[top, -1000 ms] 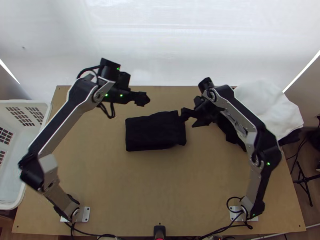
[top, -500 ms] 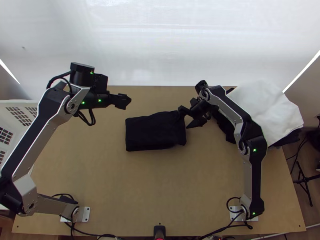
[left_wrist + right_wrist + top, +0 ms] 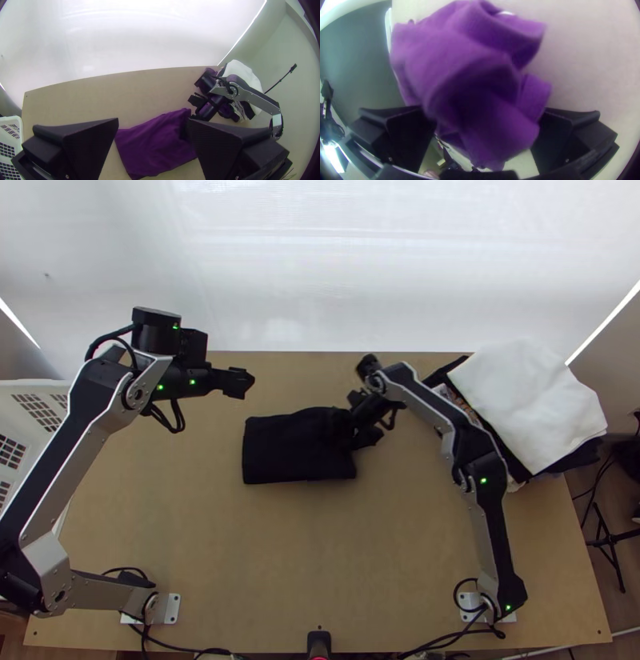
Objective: Fold the t-shirt
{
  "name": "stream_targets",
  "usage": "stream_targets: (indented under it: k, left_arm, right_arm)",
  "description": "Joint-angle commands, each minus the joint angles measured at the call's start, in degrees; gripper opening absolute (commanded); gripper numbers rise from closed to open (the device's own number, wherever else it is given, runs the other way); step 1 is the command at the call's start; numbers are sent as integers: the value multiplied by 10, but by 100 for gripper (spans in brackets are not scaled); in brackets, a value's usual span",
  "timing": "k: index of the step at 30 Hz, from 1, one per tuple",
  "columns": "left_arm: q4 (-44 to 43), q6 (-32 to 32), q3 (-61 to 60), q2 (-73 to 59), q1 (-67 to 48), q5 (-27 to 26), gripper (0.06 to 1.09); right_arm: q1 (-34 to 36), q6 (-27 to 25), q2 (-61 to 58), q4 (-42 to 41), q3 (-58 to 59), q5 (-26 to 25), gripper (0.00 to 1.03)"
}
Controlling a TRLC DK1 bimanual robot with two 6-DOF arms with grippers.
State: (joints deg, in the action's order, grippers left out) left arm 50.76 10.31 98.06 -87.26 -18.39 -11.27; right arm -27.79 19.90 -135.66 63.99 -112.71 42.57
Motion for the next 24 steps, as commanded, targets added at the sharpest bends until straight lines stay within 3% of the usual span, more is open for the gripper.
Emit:
stream_targets:
  k: [1,3,5,6,14,24]
  left_arm:
    - [-2,2,1,-2,6,3,104]
    - [-2,2,2,-2,10,3,104]
    - [-2,1,2,1,13,3,104]
    - [-2,0,2,3,14,3,104]
    - [-2,-4,-7,10,27,2,104]
    - [-11,-13,-7,1,23,1,104]
  right_arm:
    - [-70,-3,-27,-2,-52,-32,88]
    - [-74,-9,-12,-9,-53,-81,62]
    - [-60,-2,29,-53,-28,-100,14]
    - [-51,11,59,-84,-3,-114,3]
    - [12,4,231,-80,6,-115,3]
    - [158,28,281,47,-175,-115,3]
